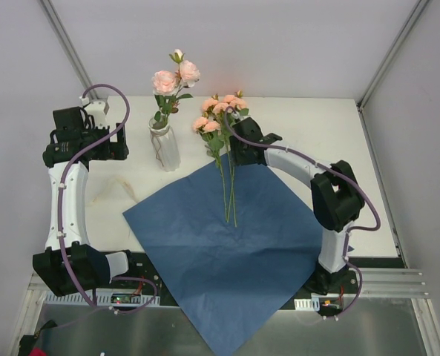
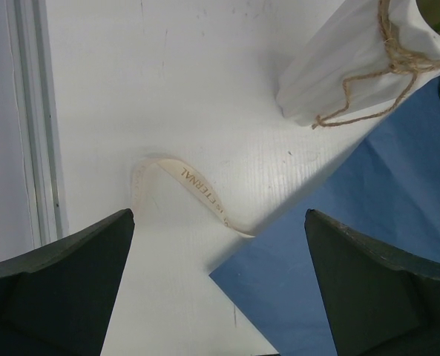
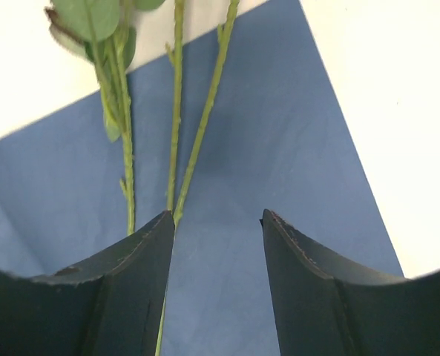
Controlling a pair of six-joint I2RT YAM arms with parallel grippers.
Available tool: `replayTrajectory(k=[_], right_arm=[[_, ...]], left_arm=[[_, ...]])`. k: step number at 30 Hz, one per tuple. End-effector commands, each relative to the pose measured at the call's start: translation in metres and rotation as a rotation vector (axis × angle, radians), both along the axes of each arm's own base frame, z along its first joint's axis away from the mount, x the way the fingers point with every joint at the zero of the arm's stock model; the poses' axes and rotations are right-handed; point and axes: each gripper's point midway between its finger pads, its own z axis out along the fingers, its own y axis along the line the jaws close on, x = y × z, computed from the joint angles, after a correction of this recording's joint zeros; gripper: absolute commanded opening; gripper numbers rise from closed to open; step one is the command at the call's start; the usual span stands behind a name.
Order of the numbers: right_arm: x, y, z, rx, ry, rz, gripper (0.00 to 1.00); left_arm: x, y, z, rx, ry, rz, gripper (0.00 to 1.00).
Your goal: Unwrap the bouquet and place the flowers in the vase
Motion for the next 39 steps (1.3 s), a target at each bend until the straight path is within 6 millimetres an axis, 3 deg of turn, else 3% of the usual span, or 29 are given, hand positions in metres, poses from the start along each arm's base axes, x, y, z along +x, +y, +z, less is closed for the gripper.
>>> replayTrajectory(k=[1,11,19,22,27,30,34,37,39], right_arm=[[0.034,0.002,0.005,0.041,-0.060,-0.083,0.53],[0.063,0.024,-0.019,0.115,-0.072,-0.116,0.46],[0.067,0.030,-0.030,0.133,-0.060,-0.128,0.47],[0.069,0.027,-0.037,0.105,-0.041,-0.145,0.43],[0.070,0.014,-0.057,0.032,-0.008,-0.227,0.21],[0.070,0.018,-0.064,0.033,0.010,-0.230,0.20],[0.070,0.019,-0.061,0.029,0.003,-0.239,0.14],[0.070,0.017,-0.048,0.046,-0.017,-0.248,0.07],[0.070,0.015,-0.030,0.070,-0.052,-0.255,0.02]], left_arm=[[-0.001,0.000,0.005,0.018,-0.013,-0.029,0.99],[-0.001,0.001,0.002,0.025,-0.006,-0.042,0.99],[-0.003,0.001,-0.004,0.032,0.007,-0.052,0.99],[-0.004,0.000,-0.005,0.034,0.009,-0.055,0.99],[-0.005,0.003,-0.003,0.049,0.004,-0.052,0.99],[-0.006,0.004,0.000,0.067,-0.005,-0.055,0.99],[-0.009,0.005,0.005,0.079,-0.014,-0.059,0.99],[-0.010,0.003,0.006,0.078,-0.018,-0.063,0.99],[-0.010,0.004,0.008,0.081,-0.024,-0.064,0.99]])
